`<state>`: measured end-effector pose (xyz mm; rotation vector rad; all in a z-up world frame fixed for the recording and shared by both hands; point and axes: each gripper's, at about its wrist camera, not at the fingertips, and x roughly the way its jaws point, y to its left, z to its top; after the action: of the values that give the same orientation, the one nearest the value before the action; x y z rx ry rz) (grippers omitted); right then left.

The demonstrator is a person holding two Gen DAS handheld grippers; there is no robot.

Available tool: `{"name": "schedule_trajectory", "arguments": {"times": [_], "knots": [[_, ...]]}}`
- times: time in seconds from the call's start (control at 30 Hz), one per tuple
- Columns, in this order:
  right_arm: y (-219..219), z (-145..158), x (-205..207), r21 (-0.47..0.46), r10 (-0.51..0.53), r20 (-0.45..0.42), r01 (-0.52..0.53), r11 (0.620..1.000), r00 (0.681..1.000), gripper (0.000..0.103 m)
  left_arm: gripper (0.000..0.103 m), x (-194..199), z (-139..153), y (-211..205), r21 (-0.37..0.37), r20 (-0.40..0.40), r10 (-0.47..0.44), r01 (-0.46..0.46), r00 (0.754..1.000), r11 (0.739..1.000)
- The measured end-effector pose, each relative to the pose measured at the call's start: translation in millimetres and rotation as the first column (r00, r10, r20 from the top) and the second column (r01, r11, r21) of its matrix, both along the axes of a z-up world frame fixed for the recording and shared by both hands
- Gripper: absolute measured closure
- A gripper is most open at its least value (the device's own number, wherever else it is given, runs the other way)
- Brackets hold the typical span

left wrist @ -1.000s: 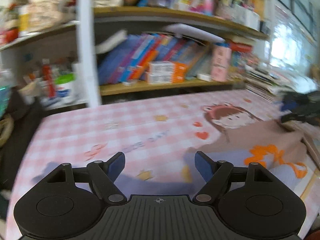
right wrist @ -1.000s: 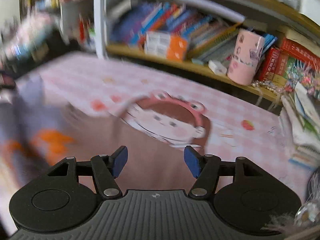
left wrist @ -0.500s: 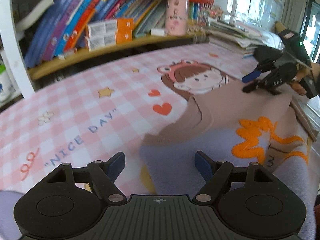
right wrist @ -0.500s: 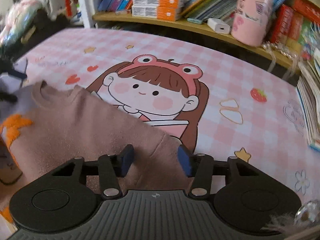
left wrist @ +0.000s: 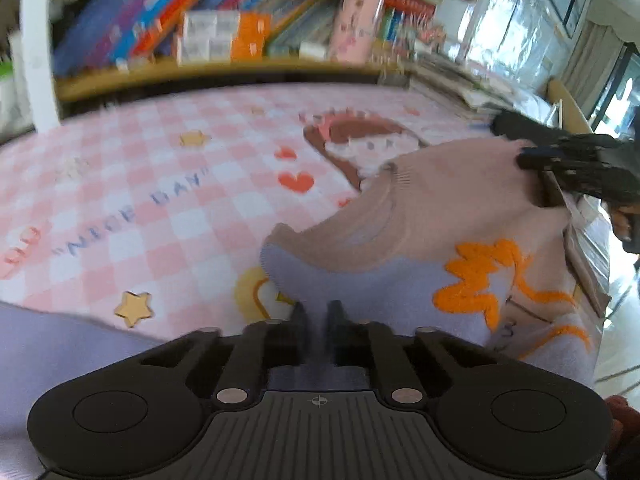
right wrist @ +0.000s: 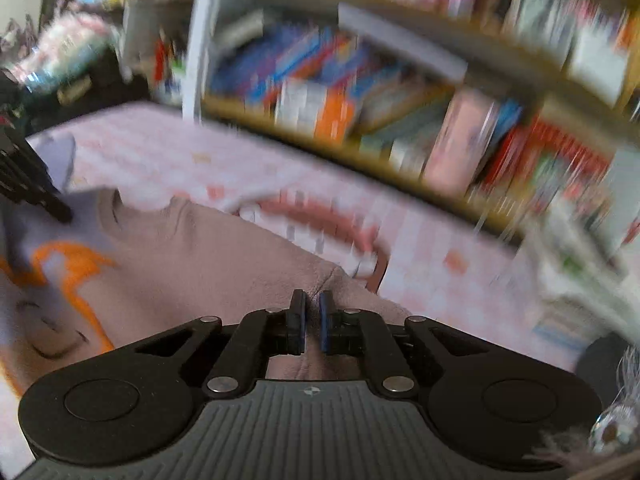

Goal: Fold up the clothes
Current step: 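Grasp the sweater collar with both grippers and lift it up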

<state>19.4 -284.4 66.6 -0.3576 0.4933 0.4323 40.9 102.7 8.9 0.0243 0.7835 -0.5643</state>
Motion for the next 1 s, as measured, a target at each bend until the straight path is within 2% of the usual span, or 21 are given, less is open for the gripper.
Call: {"name": "schedule_trajectory", "arguments": {"times": [0.07,0.13,0.23,0.33,0.4,0.57,0.63,0.67,0.77,0.83,0.87,0.9,0.93,1.0], "knots": [[0.9,20.0,-33.9,0.004,-0.003,0.109,0.002,1.000,0.994,0.097,0.096,-23.4,23.8,8.9,-0.033,0.120,0.028,-0.024,0.992,0.999],[-1.0,42.7,-66.4,0.024,-0.018,0.216,0.013,1.000,0.976,0.097,0.097,-48.8,49.3,14.8,-0.034,0.251,0.052,-0.045,0.967,0.998],[-9.4,74.9,-101.8,0.100,-0.033,0.335,-0.001,0.995,0.942,0.097,0.097,-91.6,90.3,16.4,-0.026,0.449,0.084,-0.081,0.890,0.996],[-14.3,99.7,-126.6,0.178,-0.051,0.437,-0.030,0.984,0.898,0.097,0.097,-123.3,124.3,15.6,-0.067,0.603,0.144,-0.130,0.785,0.989],[-14.7,108.9,-135.2,0.214,-0.061,0.489,-0.053,0.975,0.870,0.097,0.097,-139.8,141.7,12.3,-0.094,0.690,0.184,-0.166,0.700,0.982],[-27.4,132.8,-163.1,0.340,-0.064,0.606,-0.185,0.922,0.793,0.097,0.096,-182.5,170.3,4.1,-0.178,0.851,0.260,-0.215,0.456,0.960],[-28.6,143.6,-171.3,0.338,-0.052,0.664,-0.237,0.911,0.746,0.097,0.096,-196.7,179.1,1.5,-0.197,0.893,0.274,-0.237,0.357,0.951],[-27.3,149.8,-175.5,0.329,-0.048,0.695,-0.258,0.908,0.718,0.097,0.096,-200.9,184.0,-0.1,-0.200,0.906,0.276,-0.248,0.321,0.948],[-25.9,165.2,-185.8,0.307,-0.052,0.771,-0.300,0.903,0.634,0.097,0.096,-209.1,198.4,-2.2,-0.220,0.926,0.280,-0.243,0.253,0.945],[-29.0,172.5,-183.1,0.323,-0.073,0.774,-0.292,0.900,0.629,0.097,0.096,-208.8,204.4,-2.4,-0.237,0.931,0.286,-0.218,0.227,0.947],[-30.6,174.2,-175.5,0.337,-0.081,0.758,-0.282,0.898,0.647,0.097,0.096,-205.5,206.1,-3.0,-0.244,0.930,0.289,-0.207,0.229,0.947],[-31.3,173.6,-164.9,0.351,-0.092,0.731,-0.258,0.900,0.676,0.097,0.096,-196.7,205.6,-4.4,-0.246,0.921,0.293,-0.199,0.258,0.949],[-31.9,172.8,-154.1,0.364,-0.102,0.703,-0.233,0.902,0.704,0.097,0.096,-184.3,203.1,-6.1,-0.243,0.908,0.294,-0.196,0.298,0.950],[-30.0,163.2,-120.2,0.357,-0.115,0.627,-0.153,0.922,0.771,0.097,0.096,-145.6,189.7,-9.6,-0.220,0.857,0.291,-0.208,0.426,0.953]]}}
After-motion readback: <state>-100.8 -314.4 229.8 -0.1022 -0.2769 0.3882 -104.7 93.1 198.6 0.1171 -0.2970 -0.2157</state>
